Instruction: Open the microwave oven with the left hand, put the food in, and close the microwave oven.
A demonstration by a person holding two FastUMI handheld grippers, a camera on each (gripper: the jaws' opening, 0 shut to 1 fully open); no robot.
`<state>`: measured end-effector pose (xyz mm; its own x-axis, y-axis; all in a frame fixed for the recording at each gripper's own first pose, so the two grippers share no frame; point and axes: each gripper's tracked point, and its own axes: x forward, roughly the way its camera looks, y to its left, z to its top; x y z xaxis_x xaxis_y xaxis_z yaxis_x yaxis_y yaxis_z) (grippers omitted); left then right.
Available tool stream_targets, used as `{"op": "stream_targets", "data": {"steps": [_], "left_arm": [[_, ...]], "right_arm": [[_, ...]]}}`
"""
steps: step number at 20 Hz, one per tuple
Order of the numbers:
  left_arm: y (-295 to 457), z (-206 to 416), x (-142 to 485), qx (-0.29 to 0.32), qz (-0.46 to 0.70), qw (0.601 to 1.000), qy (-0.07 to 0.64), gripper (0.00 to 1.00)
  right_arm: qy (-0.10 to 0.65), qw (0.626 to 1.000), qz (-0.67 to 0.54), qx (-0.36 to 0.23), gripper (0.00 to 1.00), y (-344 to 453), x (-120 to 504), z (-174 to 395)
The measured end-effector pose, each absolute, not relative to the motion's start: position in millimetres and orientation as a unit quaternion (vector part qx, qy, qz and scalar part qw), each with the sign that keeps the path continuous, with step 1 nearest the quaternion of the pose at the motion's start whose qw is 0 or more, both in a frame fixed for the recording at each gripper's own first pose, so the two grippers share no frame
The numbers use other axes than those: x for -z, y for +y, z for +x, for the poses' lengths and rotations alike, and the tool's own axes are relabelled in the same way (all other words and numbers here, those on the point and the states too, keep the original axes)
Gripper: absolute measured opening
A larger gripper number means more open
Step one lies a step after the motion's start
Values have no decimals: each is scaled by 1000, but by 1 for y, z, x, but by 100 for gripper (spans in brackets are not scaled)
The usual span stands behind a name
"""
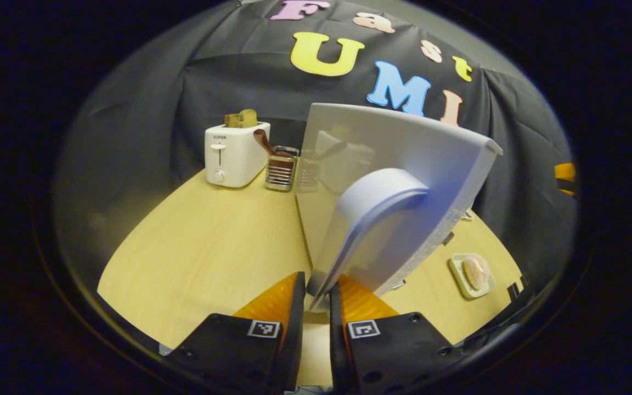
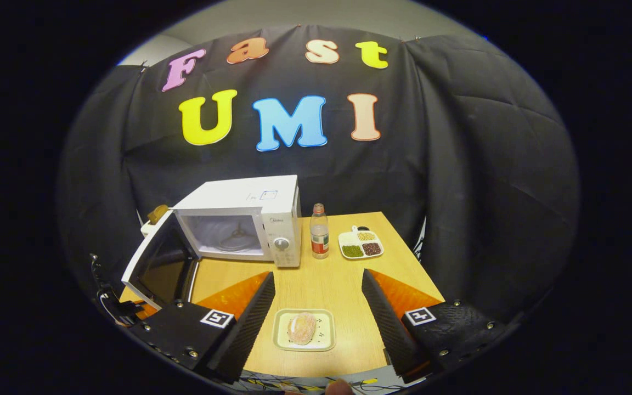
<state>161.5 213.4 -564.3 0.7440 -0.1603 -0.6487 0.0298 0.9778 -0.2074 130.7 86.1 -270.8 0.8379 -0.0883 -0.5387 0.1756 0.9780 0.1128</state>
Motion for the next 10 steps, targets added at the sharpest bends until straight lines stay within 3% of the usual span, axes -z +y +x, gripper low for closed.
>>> {"op": "stream_targets", "data": {"steps": [1, 4, 5, 7, 9, 10], "left_arm": [[221, 156, 565, 48, -87, 930, 355, 24], [234, 141, 552, 32, -88, 932, 350, 41], [237, 136, 546, 23, -87, 933, 349, 51], [248, 129, 530, -6, -83, 936, 341, 43], [257, 125, 508, -44, -77, 943, 322, 58], [261, 122, 497, -64, -67, 945, 315, 60]], "right_arm": [[281, 955, 76, 64, 98, 91, 278, 135], [298, 950, 75, 47, 98, 105, 304, 148], [306, 948, 73, 39, 98, 109, 315, 153], [326, 943, 64, 20, 98, 119, 342, 159], [350, 935, 61, 2, 98, 124, 373, 165], [367, 928, 60, -5, 98, 126, 392, 167]]}}
